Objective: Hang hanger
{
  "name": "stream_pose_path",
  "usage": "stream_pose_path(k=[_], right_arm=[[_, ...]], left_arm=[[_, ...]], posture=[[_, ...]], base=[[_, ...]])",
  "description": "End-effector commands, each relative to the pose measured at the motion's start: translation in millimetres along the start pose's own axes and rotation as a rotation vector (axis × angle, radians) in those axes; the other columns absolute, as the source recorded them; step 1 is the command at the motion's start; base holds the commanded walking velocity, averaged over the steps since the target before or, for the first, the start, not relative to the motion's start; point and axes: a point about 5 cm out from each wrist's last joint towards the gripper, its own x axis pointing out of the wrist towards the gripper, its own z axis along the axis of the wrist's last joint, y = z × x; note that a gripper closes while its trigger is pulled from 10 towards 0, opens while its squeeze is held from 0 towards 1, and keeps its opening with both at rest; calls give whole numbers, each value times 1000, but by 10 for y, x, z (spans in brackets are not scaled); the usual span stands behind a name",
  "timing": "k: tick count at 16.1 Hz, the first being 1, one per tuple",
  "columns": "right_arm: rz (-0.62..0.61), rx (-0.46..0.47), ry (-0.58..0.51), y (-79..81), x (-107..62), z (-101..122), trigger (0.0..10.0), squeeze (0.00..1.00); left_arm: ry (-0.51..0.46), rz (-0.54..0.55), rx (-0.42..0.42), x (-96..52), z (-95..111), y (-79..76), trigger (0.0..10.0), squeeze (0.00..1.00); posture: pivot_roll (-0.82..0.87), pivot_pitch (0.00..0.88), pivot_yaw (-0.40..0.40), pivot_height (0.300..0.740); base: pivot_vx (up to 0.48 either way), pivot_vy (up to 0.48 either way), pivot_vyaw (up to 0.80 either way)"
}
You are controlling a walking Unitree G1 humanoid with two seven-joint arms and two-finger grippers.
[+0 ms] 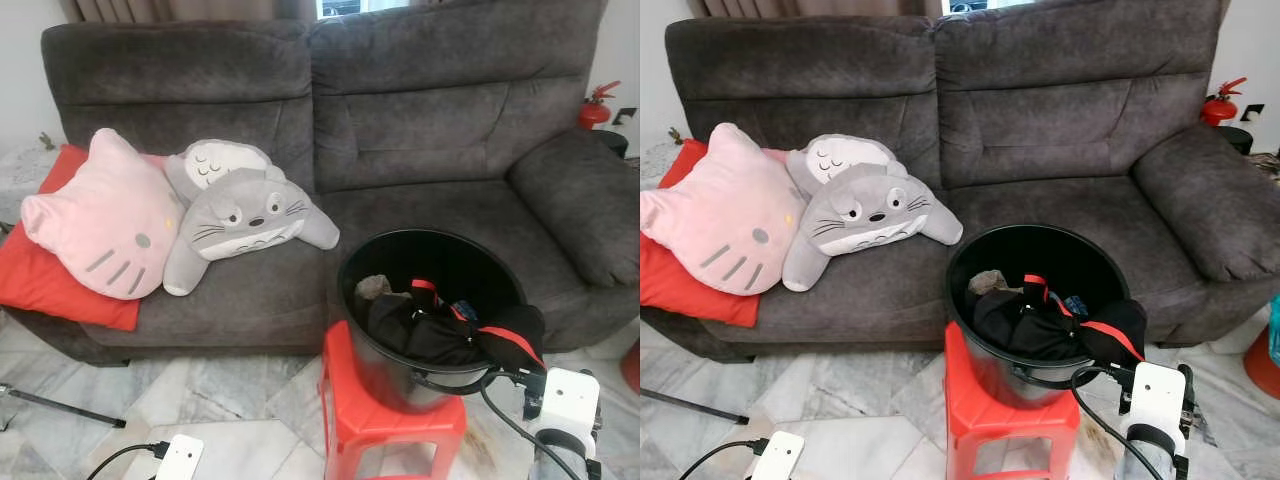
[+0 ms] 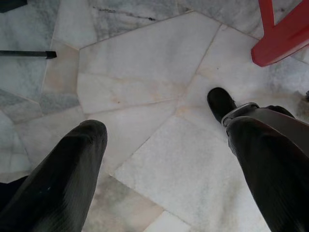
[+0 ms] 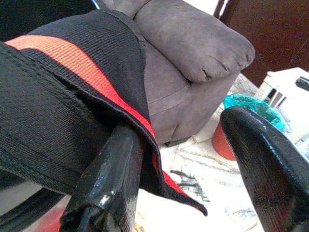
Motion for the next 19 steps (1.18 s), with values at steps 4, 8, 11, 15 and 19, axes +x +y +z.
stream_pose_path(k=[4, 8, 11, 15, 19], right_arm=[[90, -22, 38, 95, 73, -13, 10000, 0], [116, -42, 55, 125, 89, -21, 10000, 0], [151, -102, 19, 107, 71, -10, 10000, 0], [99, -124, -9, 26, 71, 26, 10000, 0], [55, -135, -5, -38, 102, 26, 10000, 0]], left_arm=[[15, 12, 28, -10, -32, 54, 10000, 0], [12, 9, 28, -9, -28, 42, 10000, 0], [13, 12, 28, -10, -33, 41, 10000, 0], [14, 15, 27, -10, -32, 51, 10000, 0], [11, 19, 29, -11, -26, 67, 10000, 0]], posture=[[-200, 0, 98, 740], [-199, 0, 98, 740], [-196, 0, 96, 740], [-200, 0, 98, 740], [-196, 0, 100, 740]], base=[[0, 0, 0], [0, 0, 0], [0, 0, 0], [0, 0, 0], [0, 0, 0]])
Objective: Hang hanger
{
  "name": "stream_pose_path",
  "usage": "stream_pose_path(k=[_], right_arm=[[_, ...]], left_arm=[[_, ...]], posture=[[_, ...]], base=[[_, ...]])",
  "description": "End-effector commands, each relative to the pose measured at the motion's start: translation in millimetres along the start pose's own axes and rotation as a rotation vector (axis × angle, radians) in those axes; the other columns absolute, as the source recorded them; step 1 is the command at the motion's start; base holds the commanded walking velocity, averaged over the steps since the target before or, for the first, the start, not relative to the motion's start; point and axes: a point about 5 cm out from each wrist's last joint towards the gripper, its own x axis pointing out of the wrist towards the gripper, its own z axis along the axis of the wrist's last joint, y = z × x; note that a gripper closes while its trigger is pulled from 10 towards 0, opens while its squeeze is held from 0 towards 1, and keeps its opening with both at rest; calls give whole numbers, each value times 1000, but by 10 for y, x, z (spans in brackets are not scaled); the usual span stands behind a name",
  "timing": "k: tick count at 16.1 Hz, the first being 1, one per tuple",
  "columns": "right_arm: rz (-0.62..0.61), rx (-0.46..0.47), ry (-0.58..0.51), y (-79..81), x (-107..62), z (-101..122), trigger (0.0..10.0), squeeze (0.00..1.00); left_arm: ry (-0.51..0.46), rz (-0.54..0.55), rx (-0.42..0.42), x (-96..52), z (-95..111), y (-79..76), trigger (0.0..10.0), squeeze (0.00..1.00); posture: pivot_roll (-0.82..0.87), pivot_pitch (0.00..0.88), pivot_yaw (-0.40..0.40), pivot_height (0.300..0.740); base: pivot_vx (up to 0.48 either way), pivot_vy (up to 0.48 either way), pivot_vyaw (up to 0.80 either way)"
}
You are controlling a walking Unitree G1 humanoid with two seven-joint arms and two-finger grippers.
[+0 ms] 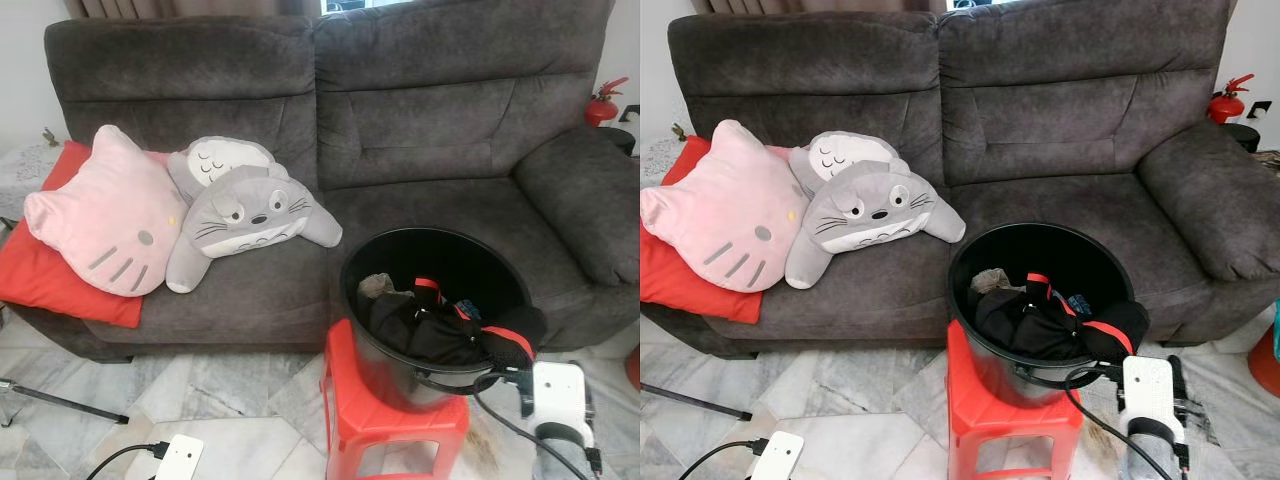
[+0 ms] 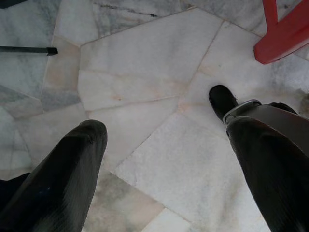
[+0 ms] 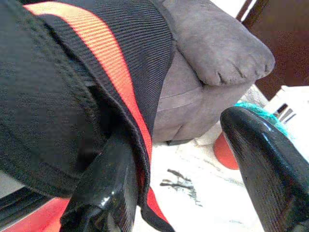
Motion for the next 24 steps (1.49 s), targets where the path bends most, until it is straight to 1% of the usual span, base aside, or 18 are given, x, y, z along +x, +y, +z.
stream_pose_path(k=[1, 5, 7, 11, 14, 15, 16, 17, 24], right_arm=[[-13, -7, -13, -13, 7, 35, 10000, 0], [-6, -8, -9, 22, 30, 43, 10000, 0], [16, -14, -25, 70, 76, 103, 10000, 0], [29, -31, -36, 82, 129, 158, 10000, 0], [38, -37, -24, 92, 134, 138, 10000, 0], [40, -36, -22, 91, 129, 127, 1020, 0], [41, -35, -22, 92, 129, 127, 1020, 0], [44, -33, -24, 98, 122, 125, 0, 0], [42, -29, -27, 125, 121, 138, 0, 0]], left_arm=[[11, 17, 30, -11, -26, 64, 10000, 0], [13, 12, 33, -13, -36, 61, 10000, 0], [10, 9, 35, -10, -29, 48, 10000, 0], [9, 10, 38, -8, -19, 44, 10000, 0], [10, 10, 38, -7, -18, 41, 10000, 0], [11, 9, 39, -7, -22, 39, 10000, 0], [12, 9, 39, -7, -24, 38, 10000, 0], [12, 10, 39, -9, -29, 39, 10000, 0], [13, 13, 42, -10, -28, 52, 10000, 0]], posture=[[-196, 0, 100, 740], [-196, 0, 103, 740], [-199, 0, 106, 740], [-198, 0, 107, 740], [-197, 1, 104, 740], [-196, 2, 103, 740], [-196, 2, 103, 740], [-196, 2, 103, 740], [-193, 2, 104, 740]], base=[[0, 0, 0], [0, 0, 0], [0, 0, 0], [0, 0, 0], [0, 0, 0], [0, 0, 0], [0, 0, 0], [0, 0, 0], [0, 0, 0]])
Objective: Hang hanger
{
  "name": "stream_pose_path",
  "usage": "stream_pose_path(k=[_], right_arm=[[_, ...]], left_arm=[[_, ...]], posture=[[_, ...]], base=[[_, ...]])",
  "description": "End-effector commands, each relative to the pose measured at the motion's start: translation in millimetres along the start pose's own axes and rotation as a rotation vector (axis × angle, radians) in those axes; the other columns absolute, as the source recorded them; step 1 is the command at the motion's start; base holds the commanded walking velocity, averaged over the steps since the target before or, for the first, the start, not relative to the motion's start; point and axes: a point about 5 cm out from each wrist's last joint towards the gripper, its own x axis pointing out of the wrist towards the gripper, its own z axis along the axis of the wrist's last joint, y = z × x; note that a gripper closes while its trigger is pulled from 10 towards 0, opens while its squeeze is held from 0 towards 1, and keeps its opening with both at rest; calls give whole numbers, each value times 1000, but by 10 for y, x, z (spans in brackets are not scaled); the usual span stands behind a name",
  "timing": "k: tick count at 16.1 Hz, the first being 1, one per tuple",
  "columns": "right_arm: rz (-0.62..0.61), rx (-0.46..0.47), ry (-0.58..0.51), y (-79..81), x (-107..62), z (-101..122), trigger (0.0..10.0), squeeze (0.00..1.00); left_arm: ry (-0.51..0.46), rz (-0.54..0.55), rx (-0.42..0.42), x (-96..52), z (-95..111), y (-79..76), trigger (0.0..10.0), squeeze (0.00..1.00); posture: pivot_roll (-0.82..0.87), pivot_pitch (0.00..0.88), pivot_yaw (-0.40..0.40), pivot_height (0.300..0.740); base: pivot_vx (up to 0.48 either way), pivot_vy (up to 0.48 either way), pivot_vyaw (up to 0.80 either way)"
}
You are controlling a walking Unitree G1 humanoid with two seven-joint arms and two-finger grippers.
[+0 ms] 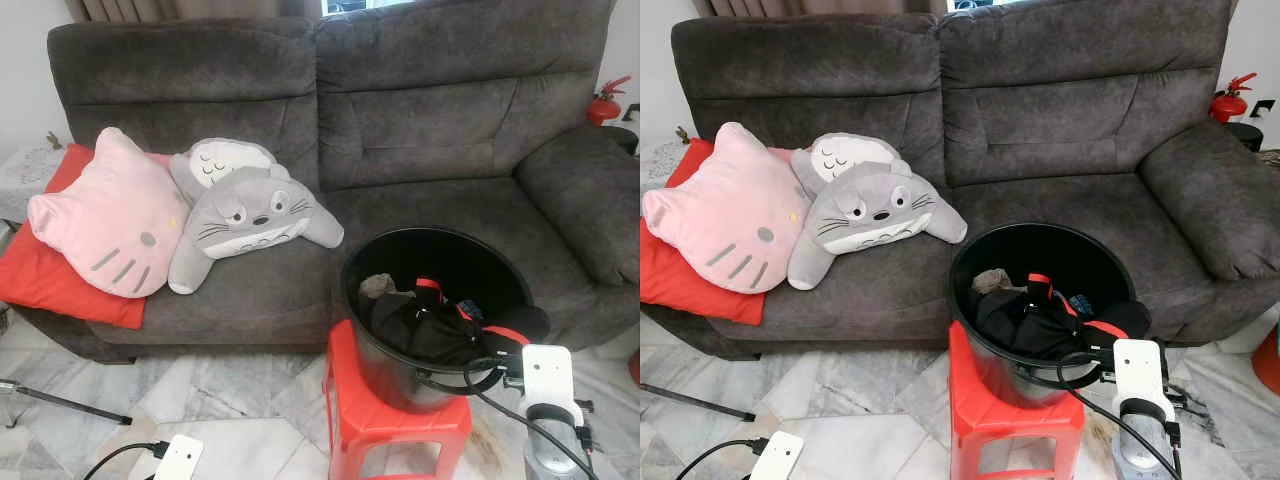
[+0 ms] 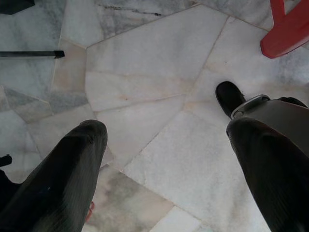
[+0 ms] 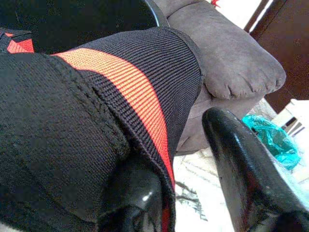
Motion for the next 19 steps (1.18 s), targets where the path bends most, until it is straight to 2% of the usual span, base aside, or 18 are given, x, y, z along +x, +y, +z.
stream_pose_path(k=[1, 13, 17, 18, 19], right_arm=[[15, -18, -7, 39, -3, 2, 0, 0], [2, 10, -60, 69, -27, 87, 0, 0], [-44, 29, -121, 27, -62, 233, 0, 0], [-62, 44, -153, 9, -61, 332, 0, 0], [-87, 53, -182, -18, -54, 427, 4627, 0]], left_arm=[[9, 11, 2, -7, -26, 30, 10000, 0], [11, 12, 11, -8, -31, 33, 10000, 0], [10, 11, 12, -8, -30, 29, 10000, 0], [11, 9, 13, -8, -34, 27, 10000, 0], [12, 9, 16, -8, -35, 26, 10000, 0]], posture=[[-193, 0, 105, 740], [-191, 0, 105, 740], [-188, 0, 104, 740], [-191, 0, 104, 740], [-191, 0, 104, 740]], base=[[0, 0, 0], [0, 0, 0], [0, 0, 0], [0, 0, 0], [0, 0, 0]])
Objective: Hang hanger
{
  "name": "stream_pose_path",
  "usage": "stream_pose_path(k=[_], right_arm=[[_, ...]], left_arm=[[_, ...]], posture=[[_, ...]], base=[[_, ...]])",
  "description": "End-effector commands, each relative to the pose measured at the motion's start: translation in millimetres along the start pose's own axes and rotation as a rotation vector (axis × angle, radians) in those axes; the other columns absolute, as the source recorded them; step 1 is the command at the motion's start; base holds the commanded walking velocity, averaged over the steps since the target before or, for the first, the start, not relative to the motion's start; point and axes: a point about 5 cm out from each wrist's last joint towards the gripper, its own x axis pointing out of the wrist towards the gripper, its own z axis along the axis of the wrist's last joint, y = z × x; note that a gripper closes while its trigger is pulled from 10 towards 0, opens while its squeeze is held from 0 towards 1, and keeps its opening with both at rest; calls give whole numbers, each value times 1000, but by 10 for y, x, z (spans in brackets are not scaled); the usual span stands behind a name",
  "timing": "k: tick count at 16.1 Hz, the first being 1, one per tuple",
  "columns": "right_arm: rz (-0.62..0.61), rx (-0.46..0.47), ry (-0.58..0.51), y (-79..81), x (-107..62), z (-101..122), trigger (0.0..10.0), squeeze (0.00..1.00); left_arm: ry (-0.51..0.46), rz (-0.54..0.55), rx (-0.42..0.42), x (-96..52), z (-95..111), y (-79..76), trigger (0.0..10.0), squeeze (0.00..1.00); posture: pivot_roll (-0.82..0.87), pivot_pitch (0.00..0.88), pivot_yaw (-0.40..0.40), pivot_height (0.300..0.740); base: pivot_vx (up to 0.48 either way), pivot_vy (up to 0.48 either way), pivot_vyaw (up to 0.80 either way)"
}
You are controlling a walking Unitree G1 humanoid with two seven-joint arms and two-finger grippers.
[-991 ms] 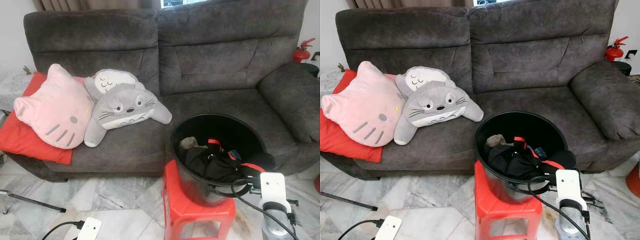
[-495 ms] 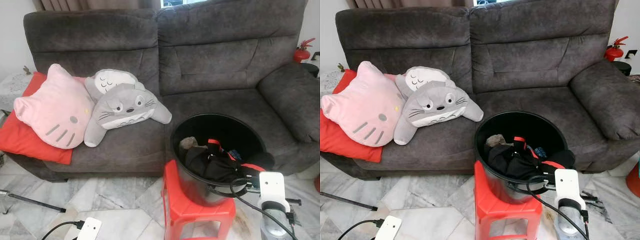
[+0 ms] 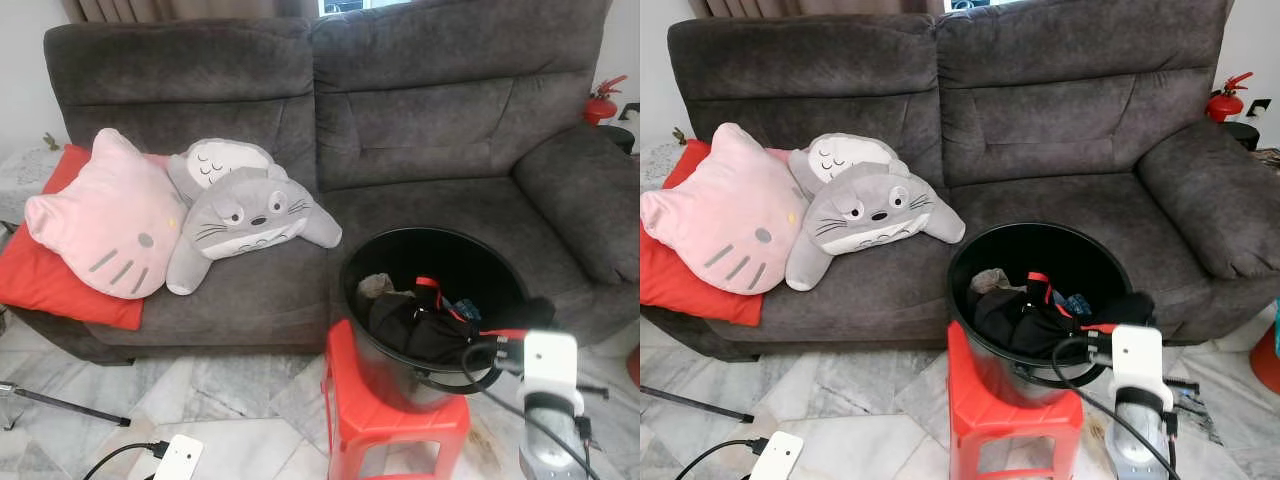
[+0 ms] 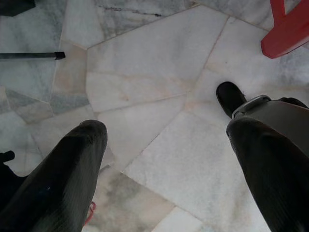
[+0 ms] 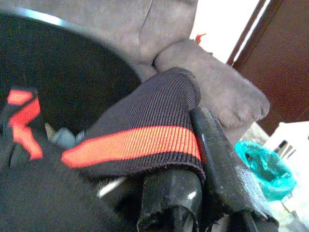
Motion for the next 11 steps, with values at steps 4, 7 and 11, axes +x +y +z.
stream_pose_path(k=[4, 7, 11], right_arm=[[-60, 85, -220, -55, 77, 621, 10000, 0], [-81, 133, -313, -98, 74, 905, 10000, 0], [-49, 172, -359, -62, 59, 1102, 10000, 0]], left_arm=[[16, 3, 14, -11, -51, 20, 10000, 0], [20, -1, 15, -13, -64, 8, 10000, 0], [19, -2, 13, -10, -55, 0, 10000, 0]], posture=[[-193, 0, 102, 740], [-201, 0, 99, 740], [-201, 0, 96, 740]], base=[[0, 0, 0], [0, 0, 0], [0, 0, 0]])
